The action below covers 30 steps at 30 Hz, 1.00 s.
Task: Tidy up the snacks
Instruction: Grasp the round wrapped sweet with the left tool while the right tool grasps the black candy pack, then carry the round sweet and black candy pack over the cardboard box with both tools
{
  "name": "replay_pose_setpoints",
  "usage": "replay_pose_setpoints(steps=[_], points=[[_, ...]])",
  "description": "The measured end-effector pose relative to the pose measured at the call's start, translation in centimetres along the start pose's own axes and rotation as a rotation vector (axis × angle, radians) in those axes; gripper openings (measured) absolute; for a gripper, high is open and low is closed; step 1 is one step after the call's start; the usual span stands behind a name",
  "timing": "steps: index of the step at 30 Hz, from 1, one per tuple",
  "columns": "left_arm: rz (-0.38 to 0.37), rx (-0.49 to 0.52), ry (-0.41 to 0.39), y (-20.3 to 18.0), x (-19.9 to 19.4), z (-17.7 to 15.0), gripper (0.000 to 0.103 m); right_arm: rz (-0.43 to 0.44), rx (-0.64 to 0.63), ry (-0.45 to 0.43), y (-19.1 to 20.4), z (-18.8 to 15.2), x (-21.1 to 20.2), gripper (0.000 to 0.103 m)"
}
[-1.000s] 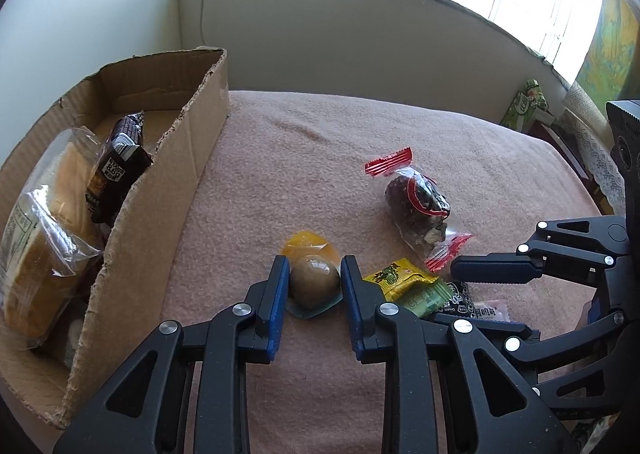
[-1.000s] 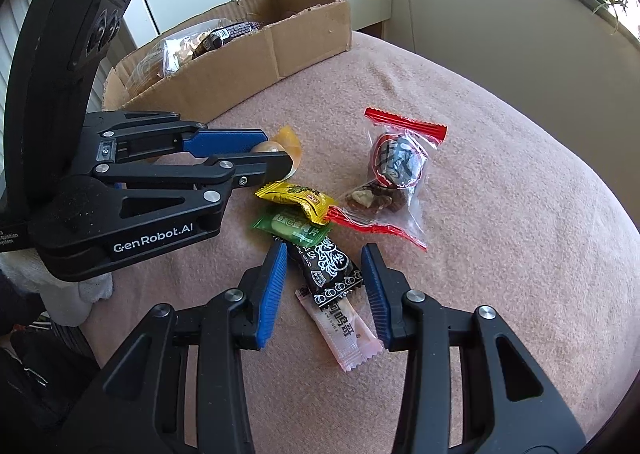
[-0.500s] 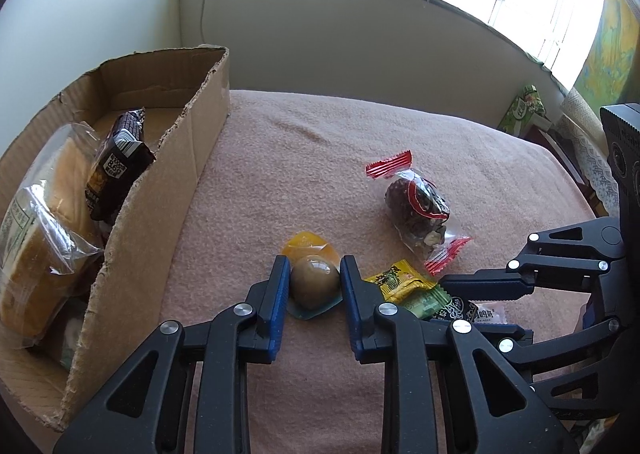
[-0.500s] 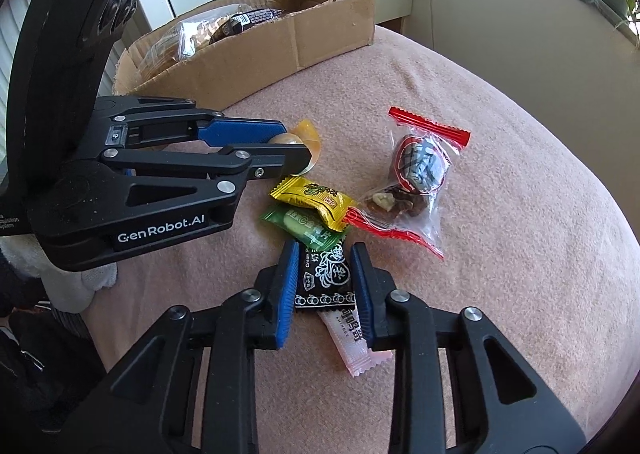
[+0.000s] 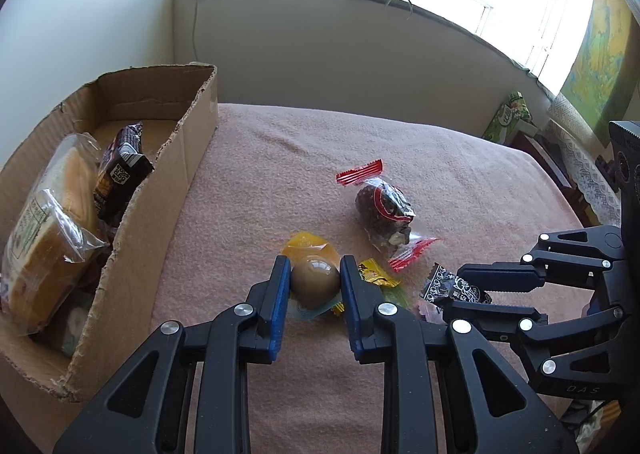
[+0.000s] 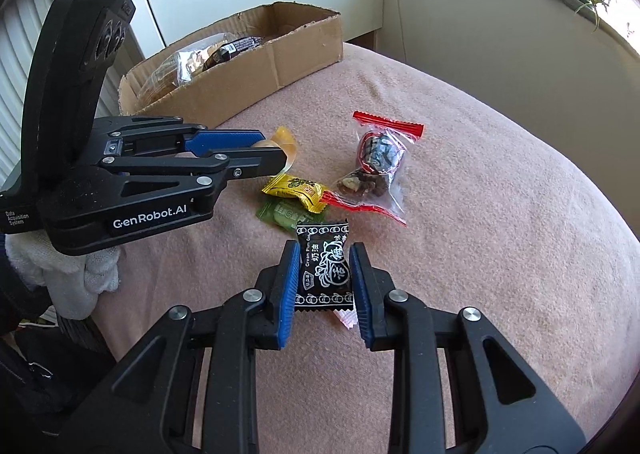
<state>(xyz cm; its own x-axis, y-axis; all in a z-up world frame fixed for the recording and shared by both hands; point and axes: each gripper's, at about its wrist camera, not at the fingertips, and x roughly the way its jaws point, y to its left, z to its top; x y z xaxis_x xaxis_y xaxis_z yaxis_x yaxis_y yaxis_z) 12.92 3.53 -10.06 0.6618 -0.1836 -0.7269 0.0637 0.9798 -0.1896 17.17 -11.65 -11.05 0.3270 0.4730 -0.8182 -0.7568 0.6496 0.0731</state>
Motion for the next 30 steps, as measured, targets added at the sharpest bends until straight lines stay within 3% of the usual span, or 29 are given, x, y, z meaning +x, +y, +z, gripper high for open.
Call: replay_pose_setpoints(steps=[20, 30], points=[[-0.027, 0.015, -0.115, -1.1, -5.9, 0.0, 0.024, -0.045, 0.056, -0.084, 1.2, 0.3, -4.2, 0.026], [0.002, -0.014, -0.167, 1.4, -8.2, -0.3, 0.024, -0.054, 0.058, -0.136, 3.2, 2.3, -5.1, 0.026]])
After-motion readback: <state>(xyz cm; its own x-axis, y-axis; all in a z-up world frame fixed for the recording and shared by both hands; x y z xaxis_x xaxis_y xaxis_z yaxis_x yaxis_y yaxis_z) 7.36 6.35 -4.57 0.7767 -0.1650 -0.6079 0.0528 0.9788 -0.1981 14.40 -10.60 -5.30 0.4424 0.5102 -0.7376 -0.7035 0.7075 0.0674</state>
